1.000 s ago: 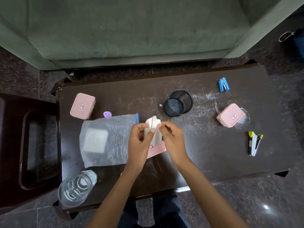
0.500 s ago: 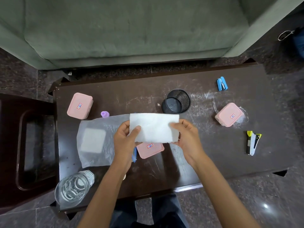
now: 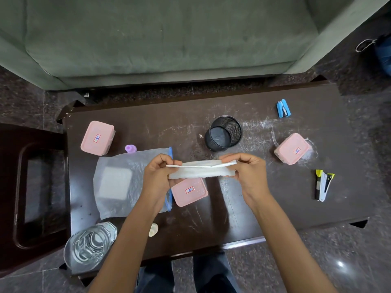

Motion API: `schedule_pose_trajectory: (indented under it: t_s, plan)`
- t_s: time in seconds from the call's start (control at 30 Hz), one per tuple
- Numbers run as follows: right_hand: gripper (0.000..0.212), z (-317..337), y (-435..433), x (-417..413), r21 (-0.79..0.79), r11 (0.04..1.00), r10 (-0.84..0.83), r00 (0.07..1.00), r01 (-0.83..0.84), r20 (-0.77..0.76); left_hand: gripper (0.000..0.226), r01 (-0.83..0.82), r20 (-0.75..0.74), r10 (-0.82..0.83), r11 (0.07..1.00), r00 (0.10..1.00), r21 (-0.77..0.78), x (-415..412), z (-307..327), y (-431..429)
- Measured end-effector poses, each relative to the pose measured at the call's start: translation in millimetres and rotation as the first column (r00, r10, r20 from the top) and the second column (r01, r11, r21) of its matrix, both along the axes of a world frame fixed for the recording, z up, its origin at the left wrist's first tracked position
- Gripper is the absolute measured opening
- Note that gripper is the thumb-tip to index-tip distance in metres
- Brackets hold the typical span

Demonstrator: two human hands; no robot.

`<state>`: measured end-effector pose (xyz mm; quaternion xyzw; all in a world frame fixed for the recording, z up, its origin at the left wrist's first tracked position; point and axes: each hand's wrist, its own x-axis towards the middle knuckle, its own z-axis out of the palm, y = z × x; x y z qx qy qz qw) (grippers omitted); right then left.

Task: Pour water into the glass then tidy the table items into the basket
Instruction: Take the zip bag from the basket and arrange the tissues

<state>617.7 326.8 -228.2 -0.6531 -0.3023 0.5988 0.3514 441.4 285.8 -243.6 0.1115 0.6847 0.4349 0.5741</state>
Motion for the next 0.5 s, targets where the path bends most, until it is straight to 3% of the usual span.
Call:
schedule_pose_trajectory:
  t_s: [0.1, 0.3, 0.5]
  plan:
    - [0.055, 10.8, 14.6, 16.1, 0.095, 0.994, -0.067, 0.988, 0.054, 0.141, 0.024, -0.033, 0.027, 0.033, 0.999, 0.999, -0.001, 1.1, -3.0, -0.6]
    - [0.048, 28.2, 63.3, 63.3, 0.224, 0.961, -0.24, 0.896, 0.164, 0.374, 0.017, 0.009, -0.116, -0.003, 0.998, 0.993, 0.056, -4.1, -9.8, -7.0]
    - [0.033, 18.8, 83.1, 52.2, 0.253, 0.965, -0.117, 0.747, -0.07, 0.654, 0.019, 0.007, -0.12, -0.003, 1.0, 0.993, 0.029, 2.3, -12.9, -6.9]
